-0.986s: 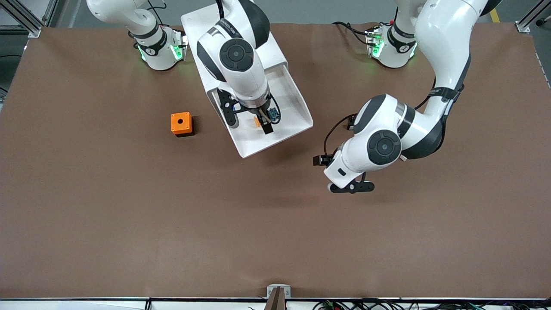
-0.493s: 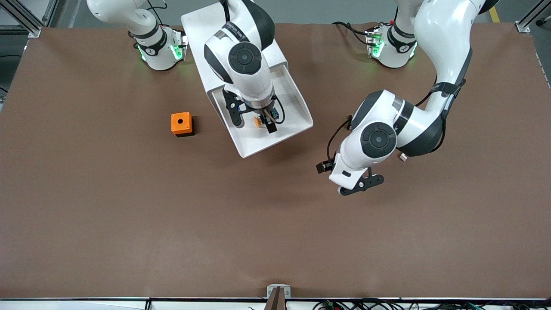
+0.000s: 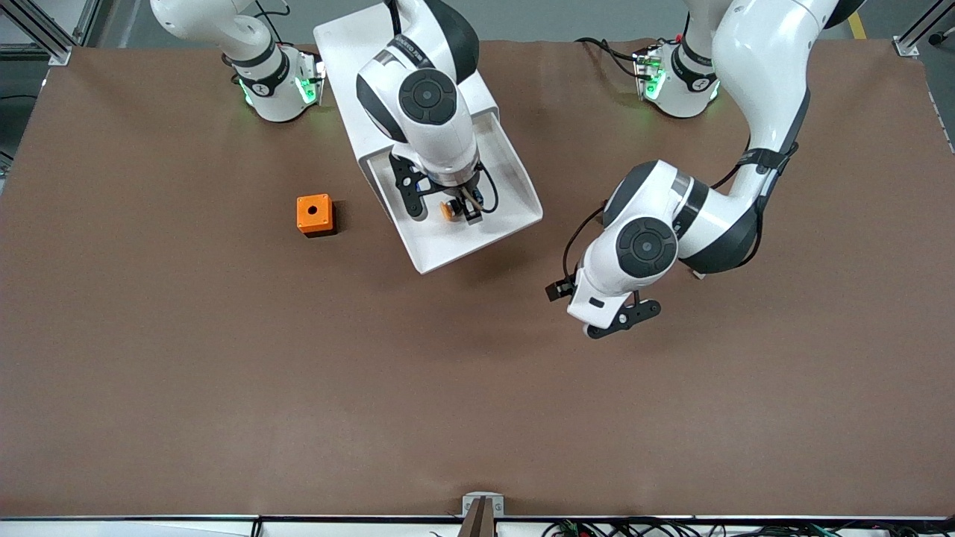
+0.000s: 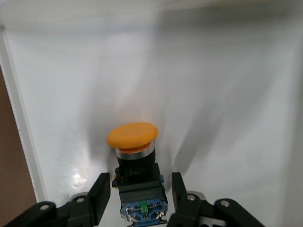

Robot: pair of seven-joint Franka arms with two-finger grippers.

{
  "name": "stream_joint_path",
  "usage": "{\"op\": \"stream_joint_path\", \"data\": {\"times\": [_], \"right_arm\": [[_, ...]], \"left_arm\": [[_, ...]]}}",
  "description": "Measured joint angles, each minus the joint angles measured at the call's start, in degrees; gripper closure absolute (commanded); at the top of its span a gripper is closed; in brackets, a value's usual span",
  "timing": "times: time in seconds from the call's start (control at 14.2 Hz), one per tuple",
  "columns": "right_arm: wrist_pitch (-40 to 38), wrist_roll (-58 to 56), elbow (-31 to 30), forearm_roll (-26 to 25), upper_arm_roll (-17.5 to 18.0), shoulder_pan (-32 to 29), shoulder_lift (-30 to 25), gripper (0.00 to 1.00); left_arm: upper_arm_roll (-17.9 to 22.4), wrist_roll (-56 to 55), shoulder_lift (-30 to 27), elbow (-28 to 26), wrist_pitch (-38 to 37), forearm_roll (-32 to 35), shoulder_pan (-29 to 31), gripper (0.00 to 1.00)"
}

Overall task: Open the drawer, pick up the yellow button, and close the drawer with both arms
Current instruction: 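Lift the yellow button out with the right gripper while the left gripper moves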

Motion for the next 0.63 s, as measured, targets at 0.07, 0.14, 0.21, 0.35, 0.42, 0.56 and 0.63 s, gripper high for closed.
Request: {"op": "stream_joint_path", "data": {"times": [0.07, 0.14, 0.21, 0.35, 0.42, 0.56, 0.63], "right_arm": [[-0.01, 0.0, 0.05, 0.0, -0.01, 0.0, 0.01, 0.83], [-0.01, 0.0, 0.07, 0.0, -0.01, 0.0, 0.01, 0.84], [-0.01, 0.0, 0.07, 0.0, -0.01, 0.0, 0.02, 0.84], [-0.01, -0.01, 0.19, 0.0, -0.02, 0.0, 0.03, 0.84], [0.0, -0.01, 0.54, 0.0, -0.07, 0.0, 0.05, 0.83], [-0.01, -0.01, 1.91, 0.0, -0.34, -0.03, 0.05, 0.83], [-0.21, 0.0, 2.87, 0.0, -0.55, -0.11, 0.04, 0.83]], "left_arm": [[0.0, -0.04, 0.19, 0.0, 0.0, 0.0, -0.01, 0.0], [0.0, -0.05, 0.3, 0.0, 0.0, 0.0, -0.01, 0.0], [0.0, -0.05, 0.34, 0.0, 0.01, 0.0, -0.01, 0.0], [0.0, -0.09, 0.34, 0.0, 0.02, 0.0, -0.02, 0.0], [0.0, -0.26, 0.34, 0.0, 0.03, 0.0, -0.03, 0.0], [-0.03, -0.98, 0.34, 0.0, 0.22, 0.0, -0.48, 0.0], [-0.02, -1.68, 0.35, 0.0, 0.36, 0.0, -1.17, 0.0]]}}
